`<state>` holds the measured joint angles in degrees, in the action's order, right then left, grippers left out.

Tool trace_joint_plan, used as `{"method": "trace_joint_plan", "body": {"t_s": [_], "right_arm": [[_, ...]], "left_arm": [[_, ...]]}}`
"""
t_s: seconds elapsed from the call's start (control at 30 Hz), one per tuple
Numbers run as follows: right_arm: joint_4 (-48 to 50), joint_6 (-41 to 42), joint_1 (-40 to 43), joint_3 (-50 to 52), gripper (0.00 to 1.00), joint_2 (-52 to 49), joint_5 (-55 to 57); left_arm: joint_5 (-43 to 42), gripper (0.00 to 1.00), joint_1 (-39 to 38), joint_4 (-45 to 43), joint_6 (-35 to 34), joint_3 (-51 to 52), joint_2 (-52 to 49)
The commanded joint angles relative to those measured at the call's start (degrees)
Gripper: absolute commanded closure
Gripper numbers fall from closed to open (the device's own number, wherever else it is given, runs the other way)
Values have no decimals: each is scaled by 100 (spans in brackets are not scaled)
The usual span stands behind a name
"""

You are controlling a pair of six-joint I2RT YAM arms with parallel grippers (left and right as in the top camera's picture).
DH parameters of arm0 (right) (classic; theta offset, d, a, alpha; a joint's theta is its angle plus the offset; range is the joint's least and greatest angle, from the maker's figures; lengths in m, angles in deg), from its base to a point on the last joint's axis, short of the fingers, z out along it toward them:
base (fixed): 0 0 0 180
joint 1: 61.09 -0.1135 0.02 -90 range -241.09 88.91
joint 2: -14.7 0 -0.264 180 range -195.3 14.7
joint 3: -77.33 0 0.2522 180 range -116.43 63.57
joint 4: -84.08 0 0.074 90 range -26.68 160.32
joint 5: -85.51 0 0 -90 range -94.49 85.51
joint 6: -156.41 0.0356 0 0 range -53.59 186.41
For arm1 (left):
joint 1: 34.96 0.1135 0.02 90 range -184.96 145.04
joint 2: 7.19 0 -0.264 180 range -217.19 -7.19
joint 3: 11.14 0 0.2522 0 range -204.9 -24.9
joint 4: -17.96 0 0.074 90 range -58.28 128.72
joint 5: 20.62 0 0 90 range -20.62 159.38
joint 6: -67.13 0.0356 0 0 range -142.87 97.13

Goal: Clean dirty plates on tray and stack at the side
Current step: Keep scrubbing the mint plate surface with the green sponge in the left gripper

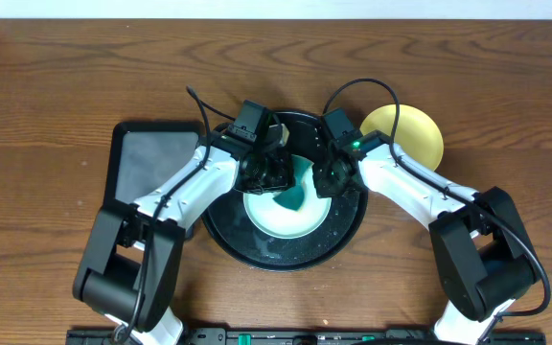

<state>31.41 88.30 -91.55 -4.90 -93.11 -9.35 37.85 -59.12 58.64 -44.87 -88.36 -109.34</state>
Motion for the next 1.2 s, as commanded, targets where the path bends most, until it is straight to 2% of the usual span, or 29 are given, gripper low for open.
{"method": "trace_joint_plan", "body": {"t_s": [0.0, 0.17, 0.3, 0.47, 0.77, 1.17], "right_arm": [[39, -98, -33, 35, 98, 103, -94], [39, -98, -33, 35, 98, 103, -94], [42, -98, -33, 35, 98, 103, -94], [44, -98, -33, 35, 98, 103, -94], [44, -96, -35, 35, 98, 103, -94], [42, -98, -33, 35, 98, 103, -94]], "left_arm": [[-120, 93, 11, -11, 118, -289, 546], [581, 92, 9, 306, 48, -289, 997], [1316, 92, 9, 896, -472, -251, 1021], [1390, 92, 11, 1025, -688, -83, 892], [1836, 93, 9, 1200, -1513, -83, 664], [1672, 92, -13, 1314, -1558, -76, -79]]}}
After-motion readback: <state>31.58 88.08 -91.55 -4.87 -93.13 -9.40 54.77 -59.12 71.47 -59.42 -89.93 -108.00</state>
